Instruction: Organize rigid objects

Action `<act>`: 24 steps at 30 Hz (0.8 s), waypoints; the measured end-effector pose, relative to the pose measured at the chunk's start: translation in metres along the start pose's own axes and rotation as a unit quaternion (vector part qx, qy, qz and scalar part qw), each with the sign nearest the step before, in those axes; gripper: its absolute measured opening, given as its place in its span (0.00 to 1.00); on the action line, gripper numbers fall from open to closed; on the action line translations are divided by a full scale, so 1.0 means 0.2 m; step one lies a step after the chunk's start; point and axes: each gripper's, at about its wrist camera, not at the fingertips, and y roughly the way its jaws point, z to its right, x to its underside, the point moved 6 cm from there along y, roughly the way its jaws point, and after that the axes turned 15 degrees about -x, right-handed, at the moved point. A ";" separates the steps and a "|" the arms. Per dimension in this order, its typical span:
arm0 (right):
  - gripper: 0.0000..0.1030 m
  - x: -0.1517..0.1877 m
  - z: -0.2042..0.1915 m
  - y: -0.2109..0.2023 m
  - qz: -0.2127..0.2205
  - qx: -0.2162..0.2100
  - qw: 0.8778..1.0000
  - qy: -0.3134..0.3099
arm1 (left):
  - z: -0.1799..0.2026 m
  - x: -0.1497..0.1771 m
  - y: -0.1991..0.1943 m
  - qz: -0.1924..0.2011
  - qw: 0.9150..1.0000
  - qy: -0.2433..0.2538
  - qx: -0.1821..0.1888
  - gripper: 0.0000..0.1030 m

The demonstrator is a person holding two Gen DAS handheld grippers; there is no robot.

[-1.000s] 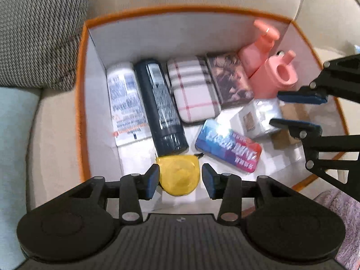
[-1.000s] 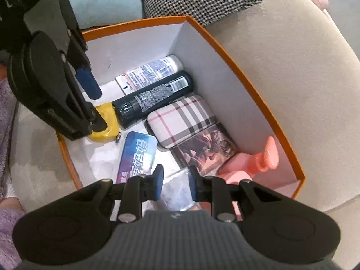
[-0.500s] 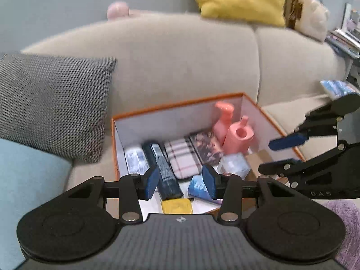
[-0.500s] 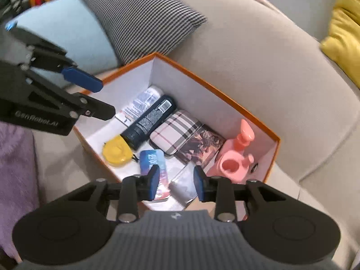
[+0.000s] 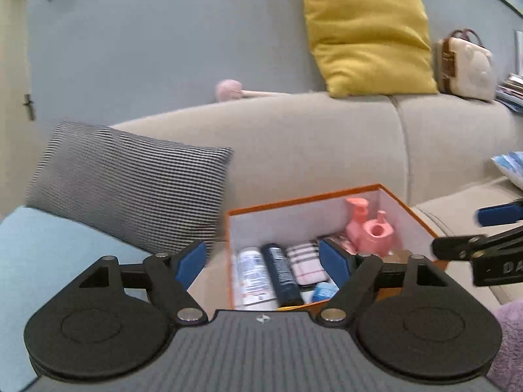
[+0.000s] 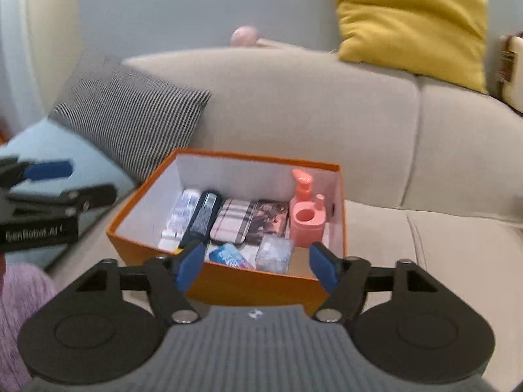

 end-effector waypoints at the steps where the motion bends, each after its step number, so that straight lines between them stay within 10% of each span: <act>1: 0.80 0.00 -0.02 -0.03 0.017 0.010 1.000 0.004 | -0.02 0.01 -0.01 -0.001 1.000 -0.006 -0.008 0.90; 10: 0.91 0.13 -0.14 -0.21 0.094 0.052 0.993 0.056 | -0.05 0.18 -0.09 -0.052 0.997 -0.047 -0.011 0.90; 24: 0.94 0.33 -0.16 -0.26 0.101 0.067 0.991 0.062 | 0.02 0.37 -0.19 -0.054 0.997 -0.051 -0.002 0.90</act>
